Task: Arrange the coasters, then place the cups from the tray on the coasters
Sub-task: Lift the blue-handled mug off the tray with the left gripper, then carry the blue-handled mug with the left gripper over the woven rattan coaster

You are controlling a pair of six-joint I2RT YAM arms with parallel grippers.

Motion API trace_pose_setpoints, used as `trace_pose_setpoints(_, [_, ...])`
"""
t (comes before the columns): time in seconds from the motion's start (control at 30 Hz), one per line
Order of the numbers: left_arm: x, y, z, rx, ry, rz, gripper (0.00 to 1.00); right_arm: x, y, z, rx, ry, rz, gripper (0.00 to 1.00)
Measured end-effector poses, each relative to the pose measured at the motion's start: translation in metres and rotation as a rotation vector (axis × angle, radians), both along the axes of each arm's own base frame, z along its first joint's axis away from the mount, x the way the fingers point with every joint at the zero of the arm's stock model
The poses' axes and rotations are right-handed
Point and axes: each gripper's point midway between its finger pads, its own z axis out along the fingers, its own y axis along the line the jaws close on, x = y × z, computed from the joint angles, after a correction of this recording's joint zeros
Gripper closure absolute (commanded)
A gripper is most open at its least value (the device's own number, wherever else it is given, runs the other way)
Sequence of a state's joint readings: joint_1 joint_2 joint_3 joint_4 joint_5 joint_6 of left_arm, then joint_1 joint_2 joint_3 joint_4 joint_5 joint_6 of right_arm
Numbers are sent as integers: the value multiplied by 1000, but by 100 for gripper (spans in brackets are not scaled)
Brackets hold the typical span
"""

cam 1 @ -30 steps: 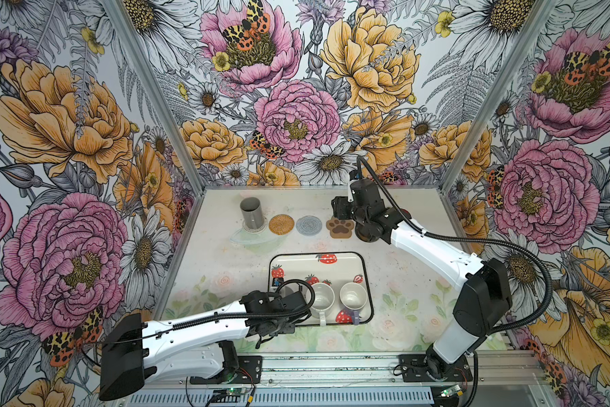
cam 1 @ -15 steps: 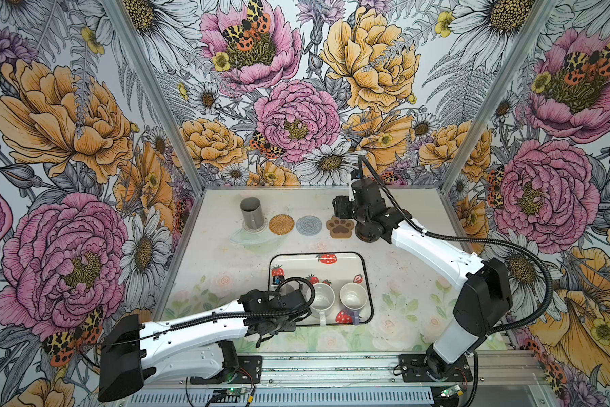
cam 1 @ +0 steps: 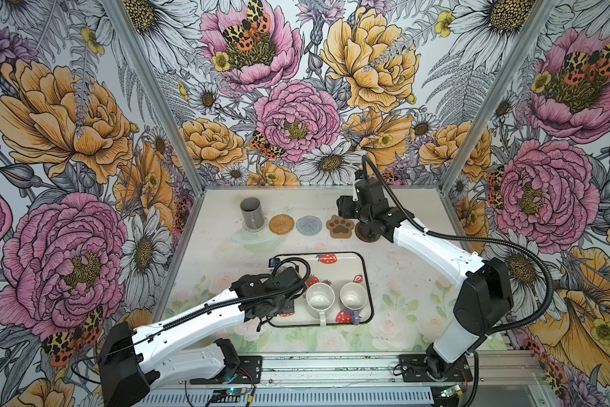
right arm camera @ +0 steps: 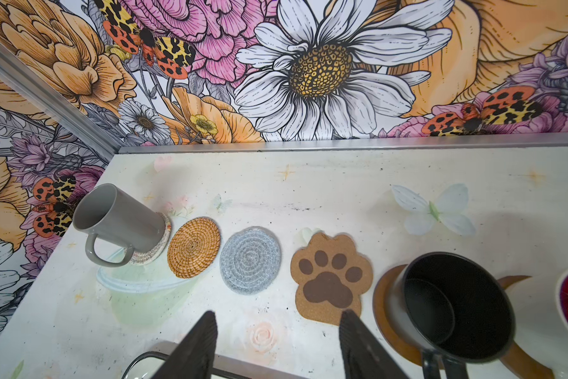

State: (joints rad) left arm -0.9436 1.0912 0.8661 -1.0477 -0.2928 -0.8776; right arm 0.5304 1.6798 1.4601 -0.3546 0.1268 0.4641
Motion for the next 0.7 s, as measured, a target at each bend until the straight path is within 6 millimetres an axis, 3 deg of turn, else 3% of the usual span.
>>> trace_pose_setpoints(0.33, [58,11,35,63,-65,30,100,0,1,0,21,11,13,38])
trace_pose_setpoints(0.7, [150,20,70,101,-158,45,100,1,-13,-18,16,51,-2,38])
